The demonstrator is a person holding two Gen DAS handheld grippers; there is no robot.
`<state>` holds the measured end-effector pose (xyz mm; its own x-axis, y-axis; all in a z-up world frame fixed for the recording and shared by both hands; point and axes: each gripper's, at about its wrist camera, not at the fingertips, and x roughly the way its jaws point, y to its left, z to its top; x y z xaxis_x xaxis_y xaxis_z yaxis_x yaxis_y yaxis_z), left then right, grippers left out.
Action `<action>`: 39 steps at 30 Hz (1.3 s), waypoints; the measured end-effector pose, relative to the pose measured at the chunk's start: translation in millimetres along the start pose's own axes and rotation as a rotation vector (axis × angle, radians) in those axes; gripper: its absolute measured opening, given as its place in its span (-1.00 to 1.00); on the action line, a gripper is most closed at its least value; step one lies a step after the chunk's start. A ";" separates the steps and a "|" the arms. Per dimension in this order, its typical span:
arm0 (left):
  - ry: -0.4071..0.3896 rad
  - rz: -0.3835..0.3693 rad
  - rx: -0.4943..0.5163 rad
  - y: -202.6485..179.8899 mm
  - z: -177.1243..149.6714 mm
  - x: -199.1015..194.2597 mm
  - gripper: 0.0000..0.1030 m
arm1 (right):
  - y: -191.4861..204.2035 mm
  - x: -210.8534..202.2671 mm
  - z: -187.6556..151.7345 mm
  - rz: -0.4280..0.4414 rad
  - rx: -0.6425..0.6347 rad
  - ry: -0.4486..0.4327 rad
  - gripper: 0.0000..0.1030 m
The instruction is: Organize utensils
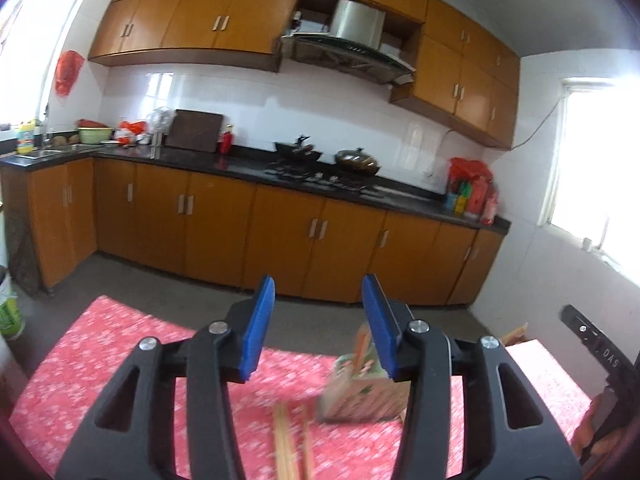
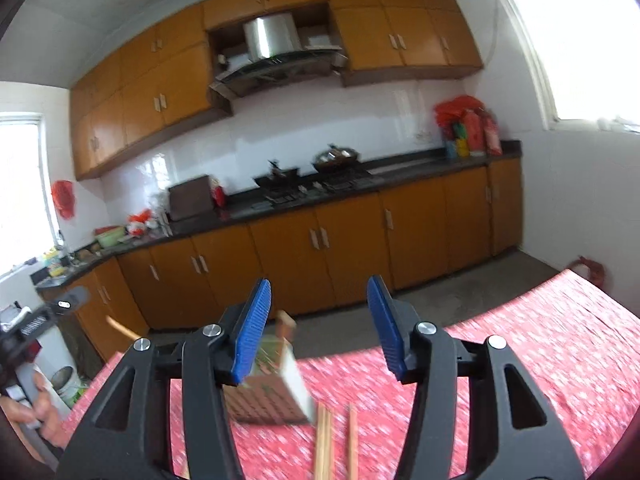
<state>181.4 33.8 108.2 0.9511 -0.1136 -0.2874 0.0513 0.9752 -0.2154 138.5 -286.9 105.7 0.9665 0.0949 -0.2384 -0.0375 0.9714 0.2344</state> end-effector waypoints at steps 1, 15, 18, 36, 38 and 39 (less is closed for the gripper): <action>0.017 0.024 0.007 7.2 -7.8 -4.1 -0.04 | -9.1 -0.1 -10.4 -0.027 0.003 0.036 0.00; 0.436 0.077 0.038 59.3 -157.1 11.2 -0.09 | -22.5 52.3 -181.8 0.021 -0.009 0.612 -0.40; 0.479 0.055 0.034 55.9 -172.3 13.7 -0.19 | -13.0 56.2 -197.1 0.005 -0.039 0.643 -0.59; 0.608 0.032 0.133 20.8 -212.4 31.4 -0.81 | -42.1 51.6 -196.1 -0.123 -0.044 0.614 -0.85; 0.605 0.040 0.136 21.4 -211.6 32.8 -0.82 | -38.0 54.9 -196.2 -0.119 -0.057 0.616 -0.85; 0.603 0.055 0.140 22.3 -210.6 34.8 -0.82 | -37.8 54.3 -196.1 -0.114 -0.060 0.617 -0.85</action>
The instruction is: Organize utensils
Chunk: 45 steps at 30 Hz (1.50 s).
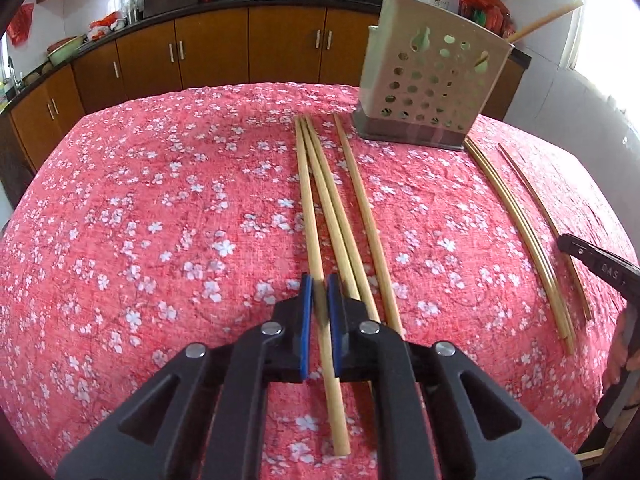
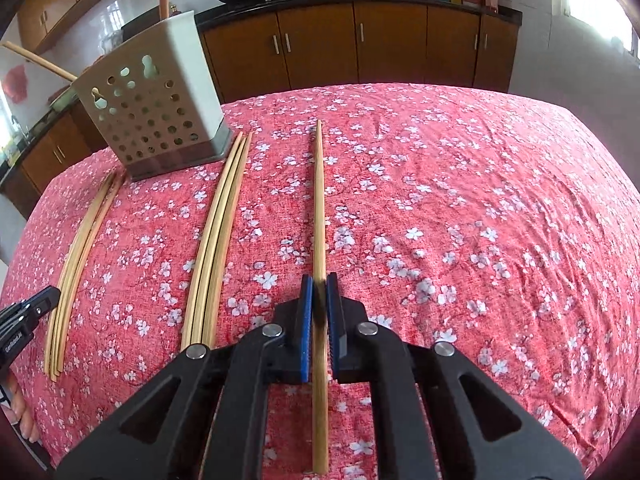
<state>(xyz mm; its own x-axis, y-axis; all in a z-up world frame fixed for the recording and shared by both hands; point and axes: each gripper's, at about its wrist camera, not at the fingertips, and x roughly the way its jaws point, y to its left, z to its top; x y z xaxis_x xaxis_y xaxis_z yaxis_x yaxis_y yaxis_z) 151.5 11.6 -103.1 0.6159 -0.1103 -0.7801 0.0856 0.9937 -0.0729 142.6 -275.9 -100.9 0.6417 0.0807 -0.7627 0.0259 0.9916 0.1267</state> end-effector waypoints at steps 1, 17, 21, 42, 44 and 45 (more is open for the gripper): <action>0.000 0.011 -0.001 2.2 2.2 1.5 -0.83 | 0.0 -0.4 0.5 0.001 -0.003 0.000 -0.84; -0.023 0.051 -0.123 62.4 21.2 8.5 -0.73 | -11.4 7.1 11.3 -0.029 0.014 -0.027 -0.83; -0.021 0.059 -0.103 57.1 22.3 11.2 -0.67 | -10.9 7.5 11.3 -0.029 0.011 -0.027 -0.81; -0.020 0.058 -0.080 52.7 22.3 16.1 -0.56 | -10.4 7.1 11.0 -0.035 0.009 -0.027 -0.81; -0.020 0.058 -0.080 52.6 22.3 15.8 -0.57 | -10.3 7.1 11.2 -0.035 0.009 -0.027 -0.81; -0.020 0.059 -0.080 52.4 22.3 15.7 -0.56 | -10.2 7.1 11.2 -0.035 0.009 -0.027 -0.81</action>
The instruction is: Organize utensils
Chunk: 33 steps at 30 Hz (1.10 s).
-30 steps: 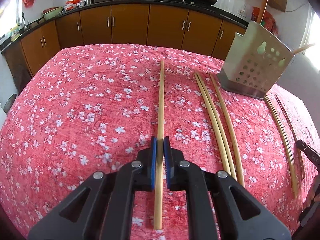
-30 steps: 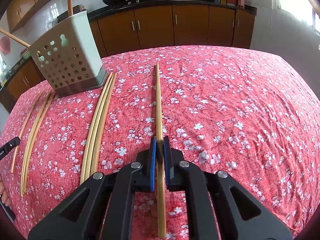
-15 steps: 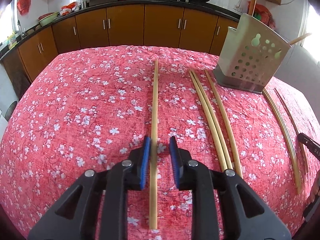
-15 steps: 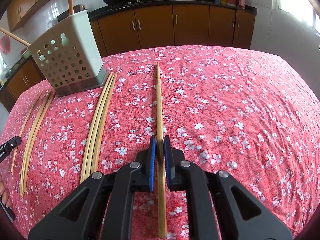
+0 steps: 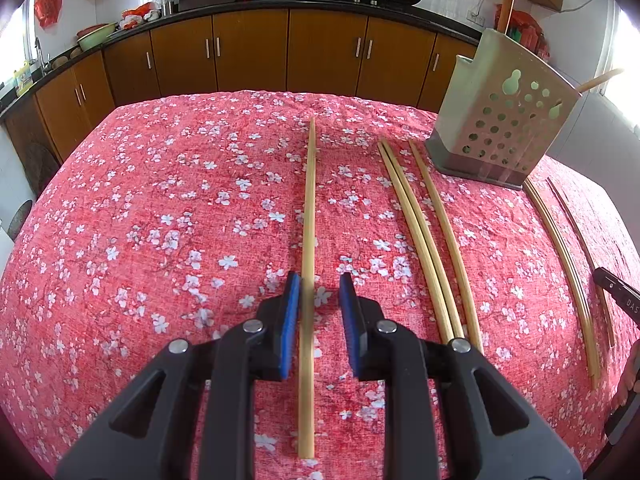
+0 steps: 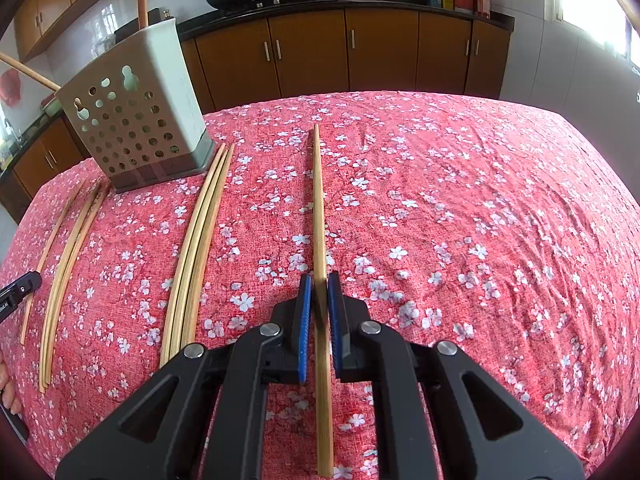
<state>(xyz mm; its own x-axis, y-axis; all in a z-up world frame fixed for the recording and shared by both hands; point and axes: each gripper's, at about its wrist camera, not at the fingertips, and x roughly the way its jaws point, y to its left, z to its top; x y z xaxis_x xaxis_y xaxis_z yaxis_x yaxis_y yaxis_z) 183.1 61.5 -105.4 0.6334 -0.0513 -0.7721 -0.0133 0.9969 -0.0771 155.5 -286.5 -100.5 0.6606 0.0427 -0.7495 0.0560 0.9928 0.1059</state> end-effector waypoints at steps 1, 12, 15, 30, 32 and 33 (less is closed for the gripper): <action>0.000 -0.001 0.000 0.2 0.1 0.1 -0.56 | 0.2 -0.2 -0.1 0.000 0.000 0.000 -0.81; 0.000 -0.001 0.002 -0.9 -0.3 0.1 -0.53 | 0.0 -0.2 0.1 -0.001 0.000 0.000 -0.81; 0.000 0.000 0.001 -1.2 -0.2 0.3 -0.53 | 0.0 -0.3 0.1 -0.001 0.001 0.000 -0.81; 0.000 0.001 0.001 -1.5 -0.4 0.8 -0.51 | -0.3 0.0 0.1 -0.001 0.003 0.001 -0.81; 0.001 0.001 0.001 -1.5 -0.3 0.9 -0.51 | -0.4 0.0 0.1 -0.002 0.003 0.002 -0.81; 0.001 0.001 0.001 -1.5 -0.3 0.9 -0.51 | -0.4 -0.1 0.0 -0.002 0.003 0.002 -0.81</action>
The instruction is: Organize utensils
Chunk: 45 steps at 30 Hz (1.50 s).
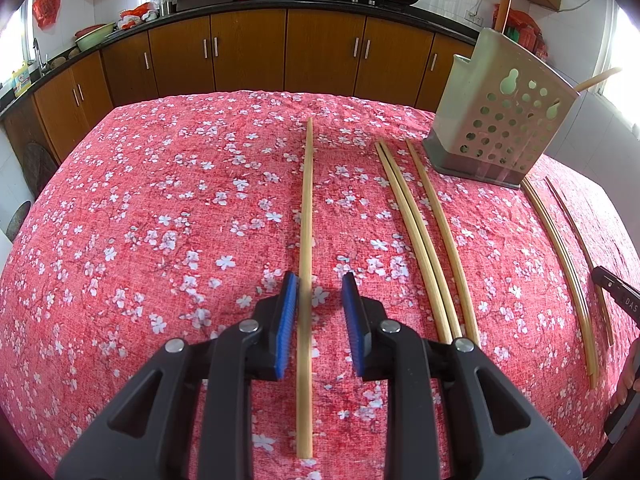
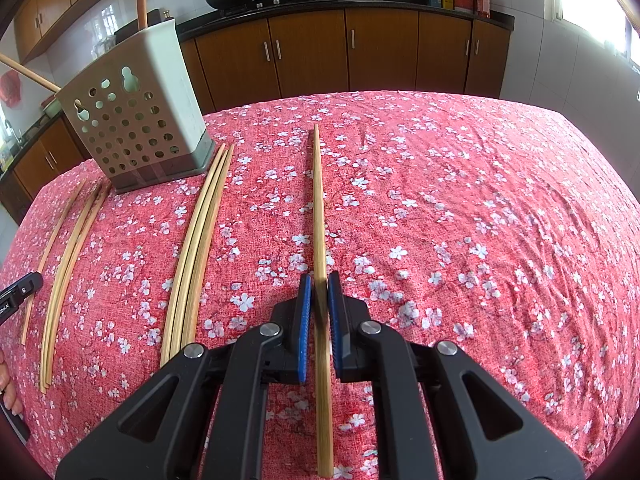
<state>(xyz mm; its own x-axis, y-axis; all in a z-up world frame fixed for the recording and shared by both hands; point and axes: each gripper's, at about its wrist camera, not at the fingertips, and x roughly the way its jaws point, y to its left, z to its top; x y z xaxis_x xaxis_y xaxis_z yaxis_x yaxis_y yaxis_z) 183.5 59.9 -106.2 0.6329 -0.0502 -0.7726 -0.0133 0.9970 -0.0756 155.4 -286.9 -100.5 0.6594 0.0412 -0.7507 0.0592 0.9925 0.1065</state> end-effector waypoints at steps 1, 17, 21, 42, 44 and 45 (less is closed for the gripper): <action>0.000 0.000 0.000 -0.1 0.1 0.0 -0.51 | -0.1 0.1 0.0 0.000 0.000 0.000 -0.81; 0.006 0.021 0.042 -3.9 -12.5 -10.7 -0.59 | -1.3 -9.7 -7.8 0.012 -0.006 0.001 -0.81; 0.005 0.029 0.014 2.9 -15.2 -13.2 -0.83 | -3.0 -12.7 -11.4 0.023 0.000 0.001 -0.84; -0.258 -0.064 -0.050 11.1 34.5 -111.6 -0.85 | -23.1 -100.5 21.8 0.039 0.049 -0.244 -0.85; -0.291 -0.071 -0.060 11.6 43.4 -121.6 -0.85 | -21.2 -110.6 27.7 0.044 0.049 -0.284 -0.85; -0.308 -0.072 -0.063 11.5 48.1 -126.8 -0.85 | -20.0 -116.0 31.1 0.047 0.048 -0.306 -0.85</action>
<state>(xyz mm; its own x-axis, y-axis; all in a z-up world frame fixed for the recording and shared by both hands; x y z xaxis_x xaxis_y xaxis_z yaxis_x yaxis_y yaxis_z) 140.3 80.5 21.3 0.8385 -0.0909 -0.5373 -0.0020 0.9855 -0.1698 101.1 -315.2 4.7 0.8567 0.0431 -0.5141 0.0539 0.9836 0.1722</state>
